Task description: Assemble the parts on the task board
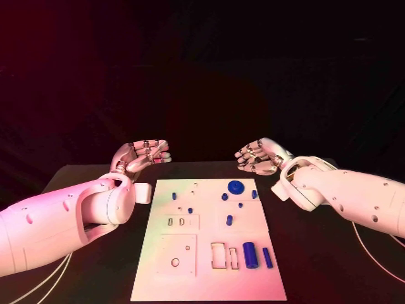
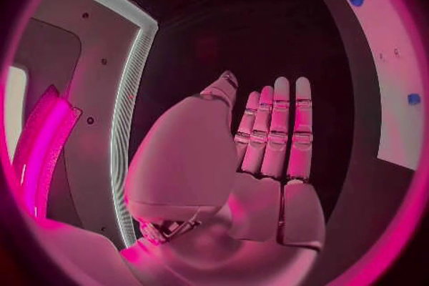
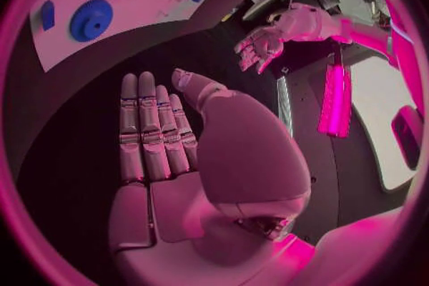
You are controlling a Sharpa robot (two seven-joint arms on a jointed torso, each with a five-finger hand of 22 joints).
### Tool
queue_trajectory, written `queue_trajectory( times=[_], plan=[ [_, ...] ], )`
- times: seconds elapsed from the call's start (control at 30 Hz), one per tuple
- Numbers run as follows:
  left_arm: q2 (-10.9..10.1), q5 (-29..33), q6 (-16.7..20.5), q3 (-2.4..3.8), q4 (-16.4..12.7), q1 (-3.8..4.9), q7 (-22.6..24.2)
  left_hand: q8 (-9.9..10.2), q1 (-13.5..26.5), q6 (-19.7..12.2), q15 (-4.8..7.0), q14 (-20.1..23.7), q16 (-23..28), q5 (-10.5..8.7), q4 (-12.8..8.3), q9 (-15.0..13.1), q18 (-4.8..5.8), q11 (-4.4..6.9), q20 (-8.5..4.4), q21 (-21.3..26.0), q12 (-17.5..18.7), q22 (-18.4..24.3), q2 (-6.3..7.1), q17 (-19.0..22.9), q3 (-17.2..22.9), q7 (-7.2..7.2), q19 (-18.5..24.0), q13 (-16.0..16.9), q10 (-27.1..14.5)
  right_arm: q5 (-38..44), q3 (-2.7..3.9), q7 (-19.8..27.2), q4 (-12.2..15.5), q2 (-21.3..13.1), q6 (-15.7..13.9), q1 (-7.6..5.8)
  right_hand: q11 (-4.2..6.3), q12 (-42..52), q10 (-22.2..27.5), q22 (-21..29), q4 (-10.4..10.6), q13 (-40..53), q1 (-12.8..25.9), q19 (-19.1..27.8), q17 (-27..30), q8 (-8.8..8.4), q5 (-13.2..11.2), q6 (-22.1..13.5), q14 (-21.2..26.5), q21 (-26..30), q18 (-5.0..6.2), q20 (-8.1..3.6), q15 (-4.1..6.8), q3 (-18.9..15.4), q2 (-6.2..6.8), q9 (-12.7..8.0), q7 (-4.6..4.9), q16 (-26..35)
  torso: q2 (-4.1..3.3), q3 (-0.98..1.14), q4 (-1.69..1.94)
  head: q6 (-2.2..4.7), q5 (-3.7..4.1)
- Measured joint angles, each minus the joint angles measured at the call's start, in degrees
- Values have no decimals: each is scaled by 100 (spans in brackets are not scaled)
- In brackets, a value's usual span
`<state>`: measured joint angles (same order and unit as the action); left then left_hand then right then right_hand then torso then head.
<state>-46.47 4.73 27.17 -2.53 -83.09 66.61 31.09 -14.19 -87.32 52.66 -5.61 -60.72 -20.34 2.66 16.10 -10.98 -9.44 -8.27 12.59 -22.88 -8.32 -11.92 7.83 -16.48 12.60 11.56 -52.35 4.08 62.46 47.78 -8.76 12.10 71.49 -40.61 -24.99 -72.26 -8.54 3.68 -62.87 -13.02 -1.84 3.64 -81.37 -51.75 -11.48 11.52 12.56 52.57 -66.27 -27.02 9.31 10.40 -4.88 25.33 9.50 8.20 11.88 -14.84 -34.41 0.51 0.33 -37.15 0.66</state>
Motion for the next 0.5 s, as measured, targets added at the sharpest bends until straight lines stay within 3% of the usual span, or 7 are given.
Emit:
queue_trajectory(
  times=[0.23,0.27,0.33,0.37,0.47,0.5],
  plan=[
    [-379,-254,-173,66,-667,25,-79,0,-37,21,112,-297,-610,0,5,-92,2,48,-133,-636,168,-398,132,-594,210,-21,-133,0,211,1422,6,-443,74,43,226,-185,210,0,-534,-926,-172,28,203,-424,-967,0,141,413,-1045,-1401,0,-318,304,182,203,130,-164,-1005,-214,24,66,19,86],
    [-441,-290,-200,78,-774,31,-94,0,-17,20,112,-298,-762,0,3,-109,3,66,-136,-768,198,-485,152,-721,240,-21,-129,2,230,1660,7,-518,106,46,279,-210,265,0,-638,-1480,-176,36,297,-717,-1559,-39,177,493,-1313,-1928,0,-384,365,332,297,205,-213,-1553,-242,26,76,24,99],
    [-516,-339,-237,94,-903,38,-115,0,-11,20,140,-322,-1077,0,-14,-138,4,65,-201,-1038,229,-664,205,-960,270,-21,-106,8,232,1992,7,-623,157,49,362,-243,351,0,-778,-2890,-148,54,503,-1462,-3102,-102,230,598,-1709,-3252,-21,-492,459,609,503,363,-287,-3397,-305,26,101,38,125],
    [-551,-362,-254,102,-963,41,-126,0,-5,33,160,-343,-1292,0,-6,-157,7,64,-227,-1221,254,-788,222,-1115,315,-33,-121,12,267,2155,7,-676,183,50,406,-257,351,0,-778,-3352,-132,55,535,-1710,-3623,-102,230,601,-1741,-3593,-139,-497,466,655,535,395,-290,-3939,-331,26,110,41,137],
    [-653,-436,-303,128,-1160,56,-162,3,49,32,201,-161,-2040,21,-10,-234,15,108,-315,-1973,321,-1312,275,-1626,447,-33,41,25,311,2665,7,-843,264,53,554,-300,357,0,-721,-4376,-75,48,602,-2218,-4646,-102,230,600,-1745,-4303,-240,-482,460,759,602,507,-290,-5029,-416,26,148,49,171],
    [-676,-457,-316,135,-1206,61,-173,20,49,32,208,-128,-2140,21,-7,-249,16,109,-314,-2096,321,-1401,275,-1690,465,-33,83,25,311,2796,7,-886,288,55,596,-308,346,0,-685,-4687,-58,45,619,-2371,-4946,-102,230,592,-1745,-4502,-334,-476,460,776,619,537,-298,-5324,-438,26,160,49,183]
  ],
)
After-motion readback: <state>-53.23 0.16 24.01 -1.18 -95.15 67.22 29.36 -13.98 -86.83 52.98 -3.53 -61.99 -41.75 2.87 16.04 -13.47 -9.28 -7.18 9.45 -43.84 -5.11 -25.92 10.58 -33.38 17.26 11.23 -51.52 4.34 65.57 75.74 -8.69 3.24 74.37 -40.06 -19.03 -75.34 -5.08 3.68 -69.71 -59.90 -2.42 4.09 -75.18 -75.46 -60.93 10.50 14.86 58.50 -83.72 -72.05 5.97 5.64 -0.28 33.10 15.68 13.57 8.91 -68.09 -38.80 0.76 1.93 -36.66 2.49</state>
